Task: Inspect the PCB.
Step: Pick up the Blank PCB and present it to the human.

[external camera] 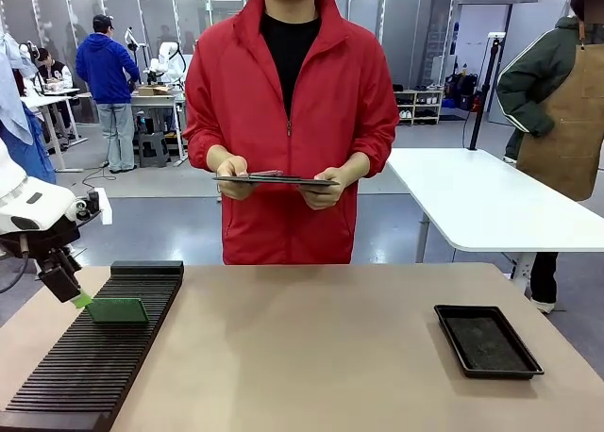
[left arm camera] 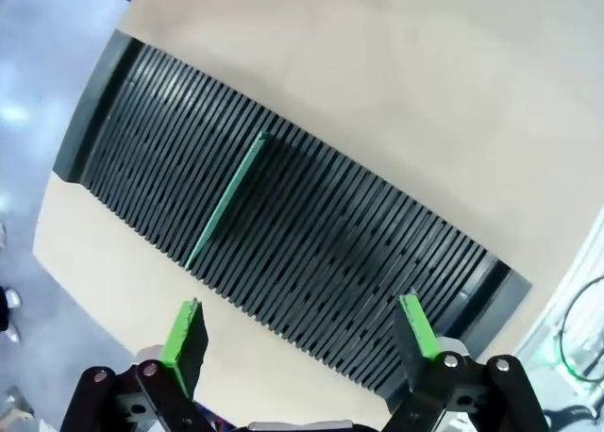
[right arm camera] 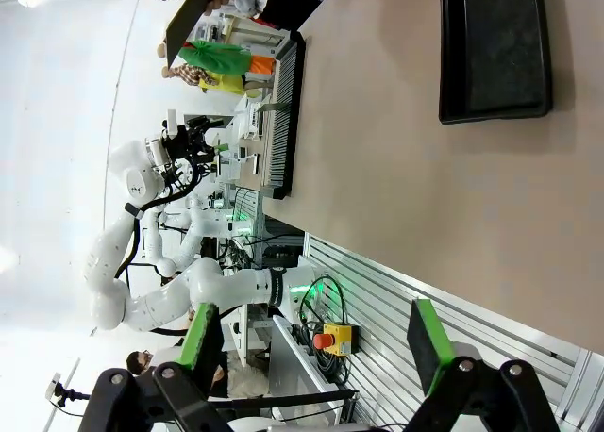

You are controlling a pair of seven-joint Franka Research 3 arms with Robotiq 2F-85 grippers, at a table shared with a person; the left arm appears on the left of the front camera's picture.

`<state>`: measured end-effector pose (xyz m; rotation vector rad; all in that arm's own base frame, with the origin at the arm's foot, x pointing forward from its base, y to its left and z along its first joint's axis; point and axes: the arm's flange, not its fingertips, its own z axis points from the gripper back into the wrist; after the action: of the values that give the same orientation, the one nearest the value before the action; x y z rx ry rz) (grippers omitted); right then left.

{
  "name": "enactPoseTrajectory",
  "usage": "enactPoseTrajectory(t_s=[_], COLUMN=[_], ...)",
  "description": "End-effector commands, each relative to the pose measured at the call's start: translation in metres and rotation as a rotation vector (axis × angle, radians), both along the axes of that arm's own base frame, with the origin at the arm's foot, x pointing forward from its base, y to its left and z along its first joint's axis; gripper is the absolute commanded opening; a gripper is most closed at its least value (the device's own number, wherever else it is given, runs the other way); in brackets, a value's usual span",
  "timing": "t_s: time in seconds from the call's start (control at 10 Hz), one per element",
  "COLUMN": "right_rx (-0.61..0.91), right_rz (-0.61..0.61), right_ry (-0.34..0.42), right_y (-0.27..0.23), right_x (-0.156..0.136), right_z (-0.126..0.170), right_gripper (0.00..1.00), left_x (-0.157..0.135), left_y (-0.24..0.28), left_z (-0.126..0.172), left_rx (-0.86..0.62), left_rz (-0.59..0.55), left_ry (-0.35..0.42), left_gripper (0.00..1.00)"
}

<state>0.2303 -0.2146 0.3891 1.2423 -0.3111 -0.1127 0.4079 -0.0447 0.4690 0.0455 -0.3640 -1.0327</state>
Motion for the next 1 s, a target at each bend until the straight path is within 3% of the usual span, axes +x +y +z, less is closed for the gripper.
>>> enactPoseTrajectory(t_s=[0.0, 0.1, 0.3, 0.6, 0.9], right_rx=[0.006, 0.006, 0.006, 0.006, 0.006], right_rz=[0.000, 0.000, 0.000, 0.000, 0.000], right_ry=[-0.013, -0.013, -0.013, -0.013, -0.013], right_y=[-0.001, -0.001, -0.001, -0.001, -0.001], right_x=[0.000, 0.000, 0.000, 0.000, 0.000], right_z=[0.001, 0.001, 0.001, 0.001, 0.001], right_gripper=[1.00, 1.00, 1.00, 1.00, 1.00], left_x=[0.011, 0.019, 0.038, 0.066, 0.092], left_y=[0.005, 0.007, 0.015, 0.020, 0.025], left_z=[-0.001, -0.006, -0.022, -0.052, -0.083], left_rx=[0.151, 0.199, 0.205, 0.271, 0.311], left_rz=[-0.129, -0.202, -0.346, -0.451, -0.475], left_ry=[0.005, -0.032, -0.019, 0.000, -0.010], left_gripper=[1.00, 1.00, 1.00, 1.00, 1.00])
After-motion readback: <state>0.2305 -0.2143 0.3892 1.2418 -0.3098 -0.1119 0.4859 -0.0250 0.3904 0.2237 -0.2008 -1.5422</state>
